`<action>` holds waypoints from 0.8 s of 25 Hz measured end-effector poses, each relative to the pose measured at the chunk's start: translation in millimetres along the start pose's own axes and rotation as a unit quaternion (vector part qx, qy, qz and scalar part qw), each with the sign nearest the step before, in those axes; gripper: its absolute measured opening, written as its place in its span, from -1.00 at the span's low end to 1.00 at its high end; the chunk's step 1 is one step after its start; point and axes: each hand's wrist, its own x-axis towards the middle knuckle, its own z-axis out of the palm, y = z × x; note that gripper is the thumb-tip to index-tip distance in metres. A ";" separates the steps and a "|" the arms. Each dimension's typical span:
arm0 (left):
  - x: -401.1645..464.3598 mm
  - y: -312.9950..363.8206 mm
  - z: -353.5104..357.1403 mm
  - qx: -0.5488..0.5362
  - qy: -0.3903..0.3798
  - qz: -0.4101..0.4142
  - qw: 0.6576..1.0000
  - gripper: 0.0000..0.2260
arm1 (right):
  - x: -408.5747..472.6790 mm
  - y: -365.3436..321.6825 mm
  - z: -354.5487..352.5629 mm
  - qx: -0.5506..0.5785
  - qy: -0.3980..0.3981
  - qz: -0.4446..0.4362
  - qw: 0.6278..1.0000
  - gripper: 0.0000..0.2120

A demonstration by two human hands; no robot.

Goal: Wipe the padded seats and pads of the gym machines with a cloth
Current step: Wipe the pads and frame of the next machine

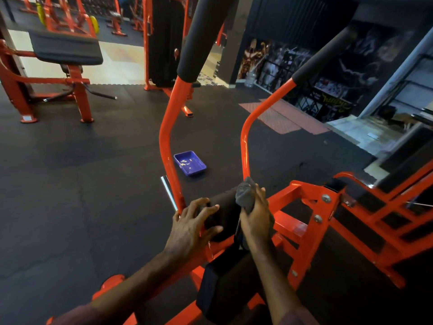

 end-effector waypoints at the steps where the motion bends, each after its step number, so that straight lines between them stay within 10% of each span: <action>1: 1.5 -2.1 0.5 -0.037 0.001 -0.021 0.999 -0.41 | -16.5 -14.7 5.6 0.001 -0.009 -0.015 1.000 -0.28; 6: 15.5 -10.0 -1.6 -0.107 -0.068 -0.137 0.982 0.14 | -49.1 -4.8 0.6 0.044 -0.092 -0.169 0.980 -0.24; 11: 14.6 -0.9 -7.0 -0.036 -0.076 -0.130 0.988 0.08 | 12.5 19.6 -9.9 -0.001 0.007 -0.003 1.000 -0.27; 17: 6.3 1.5 0.1 -0.034 -0.020 -0.065 0.997 -0.03 | -46.8 -9.2 2.6 0.005 -0.098 -0.184 0.978 -0.27; 20: 6.2 1.3 2.6 0.009 -0.031 -0.046 0.998 0.03 | 10.4 24.5 -9.3 -0.022 -0.034 -0.085 0.996 -0.24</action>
